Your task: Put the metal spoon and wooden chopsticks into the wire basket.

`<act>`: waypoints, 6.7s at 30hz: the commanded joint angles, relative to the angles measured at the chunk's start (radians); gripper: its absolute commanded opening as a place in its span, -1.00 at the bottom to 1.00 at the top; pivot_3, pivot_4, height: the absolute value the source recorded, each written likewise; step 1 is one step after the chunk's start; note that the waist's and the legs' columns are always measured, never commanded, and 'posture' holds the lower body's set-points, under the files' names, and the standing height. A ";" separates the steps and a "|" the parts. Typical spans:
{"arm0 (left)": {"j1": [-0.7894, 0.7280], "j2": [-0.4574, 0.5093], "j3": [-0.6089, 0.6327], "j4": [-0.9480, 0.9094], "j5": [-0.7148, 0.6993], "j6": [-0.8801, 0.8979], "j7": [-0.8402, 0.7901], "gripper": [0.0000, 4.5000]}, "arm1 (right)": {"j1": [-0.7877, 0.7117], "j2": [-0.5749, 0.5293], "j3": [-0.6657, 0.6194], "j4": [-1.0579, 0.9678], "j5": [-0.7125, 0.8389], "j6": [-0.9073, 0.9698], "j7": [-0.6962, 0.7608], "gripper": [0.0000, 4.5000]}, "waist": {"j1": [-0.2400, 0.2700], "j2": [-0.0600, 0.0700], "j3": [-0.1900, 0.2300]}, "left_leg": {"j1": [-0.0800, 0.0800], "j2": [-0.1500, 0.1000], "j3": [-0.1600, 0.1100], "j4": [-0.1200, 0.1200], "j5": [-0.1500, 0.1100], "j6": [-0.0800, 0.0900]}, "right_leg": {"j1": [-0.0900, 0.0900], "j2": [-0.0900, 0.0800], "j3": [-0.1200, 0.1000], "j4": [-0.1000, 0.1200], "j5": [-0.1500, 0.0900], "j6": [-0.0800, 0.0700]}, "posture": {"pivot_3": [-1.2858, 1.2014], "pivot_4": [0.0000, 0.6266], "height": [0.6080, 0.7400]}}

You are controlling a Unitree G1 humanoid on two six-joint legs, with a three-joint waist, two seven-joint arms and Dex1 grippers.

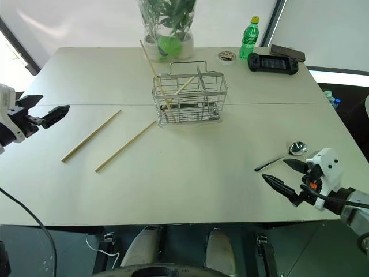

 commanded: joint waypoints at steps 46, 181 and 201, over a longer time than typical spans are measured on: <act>0.000 0.198 -0.127 -0.554 -0.443 0.238 -0.246 0.99 | -1.398 -0.071 1.024 1.635 -1.053 -1.273 0.637 1.00 | -0.049 0.004 0.009 | 0.016 0.002 0.010 -0.003 0.000 -0.001 | 0.008 0.000 0.007 0.008 -0.001 0.007 | 0.03 -0.52 0.70; -0.715 -0.111 -0.597 1.301 0.558 -0.504 -0.344 -0.49 | -0.365 -0.104 0.072 -0.301 0.459 0.309 -0.159 1.00 | 0.001 -0.008 0.008 | 0.013 0.011 0.017 0.000 -0.003 0.005 | 0.002 0.009 0.014 0.009 0.000 0.006 | 0.03 -0.52 0.70; -0.892 -0.296 -0.093 0.731 0.109 -0.327 0.107 -0.98 | -0.334 -0.087 0.106 -0.306 0.456 0.259 -0.189 1.00 | 0.002 -0.019 0.014 | 0.009 0.011 0.015 0.001 -0.003 0.005 | 0.001 0.009 0.012 0.006 0.003 0.012 | 0.03 -0.52 0.70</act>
